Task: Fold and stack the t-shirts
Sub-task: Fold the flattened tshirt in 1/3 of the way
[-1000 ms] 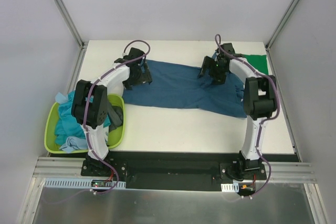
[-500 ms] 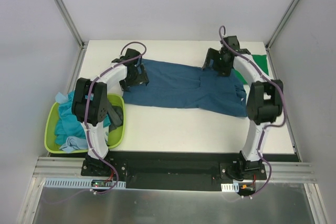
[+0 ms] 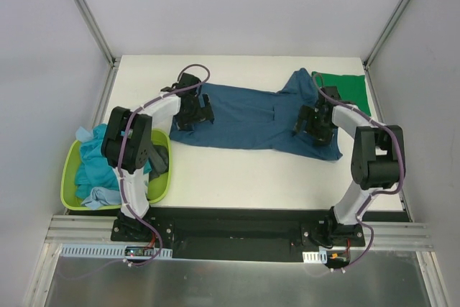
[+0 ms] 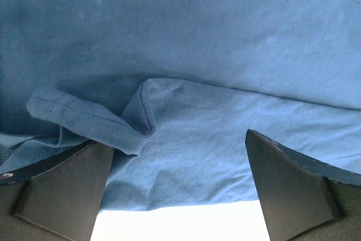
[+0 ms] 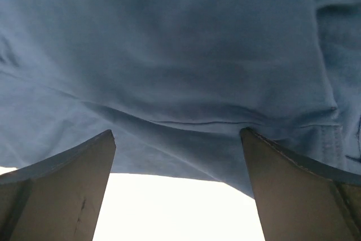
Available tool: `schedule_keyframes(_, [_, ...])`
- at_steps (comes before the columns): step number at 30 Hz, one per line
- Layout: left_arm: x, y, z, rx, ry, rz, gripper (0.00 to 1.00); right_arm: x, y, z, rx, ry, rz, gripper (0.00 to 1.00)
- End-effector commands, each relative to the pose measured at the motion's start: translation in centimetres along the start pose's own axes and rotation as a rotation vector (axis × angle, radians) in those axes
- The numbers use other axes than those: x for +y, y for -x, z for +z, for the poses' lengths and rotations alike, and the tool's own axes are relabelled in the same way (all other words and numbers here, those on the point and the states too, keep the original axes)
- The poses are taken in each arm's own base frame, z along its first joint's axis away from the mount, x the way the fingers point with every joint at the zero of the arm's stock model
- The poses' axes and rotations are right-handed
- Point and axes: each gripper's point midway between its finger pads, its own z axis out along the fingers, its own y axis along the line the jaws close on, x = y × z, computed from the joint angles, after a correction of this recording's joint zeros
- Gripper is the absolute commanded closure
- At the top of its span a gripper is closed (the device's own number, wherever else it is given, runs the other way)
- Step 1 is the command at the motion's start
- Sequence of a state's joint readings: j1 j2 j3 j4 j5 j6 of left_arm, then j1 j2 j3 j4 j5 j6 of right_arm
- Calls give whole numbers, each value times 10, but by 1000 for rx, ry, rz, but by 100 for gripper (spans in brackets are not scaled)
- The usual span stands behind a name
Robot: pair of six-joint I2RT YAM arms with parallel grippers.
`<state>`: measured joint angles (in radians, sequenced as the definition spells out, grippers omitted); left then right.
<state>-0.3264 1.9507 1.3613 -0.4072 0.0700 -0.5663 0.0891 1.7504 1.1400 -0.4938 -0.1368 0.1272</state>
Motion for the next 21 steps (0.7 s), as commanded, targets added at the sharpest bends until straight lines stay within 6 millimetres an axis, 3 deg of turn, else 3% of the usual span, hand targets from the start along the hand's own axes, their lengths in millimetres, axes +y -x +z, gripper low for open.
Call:
schedule_keyframes(1, [14,-28,6,67,34,-22,1,-25,-11,-2,4,-49,82,4])
schedule_keyframes(5, [19,-59,0,96,61,5,1,-50,-40,-13,20,-85,107,4])
schedule_keyframes(15, [26,-149,-39,144,79,29,1,-133,-90,-40,27,-180,404,4])
schedule_keyframes(21, [41,-202,-71,155,75,27,1,-152,-103,-60,-23,-239,458,4])
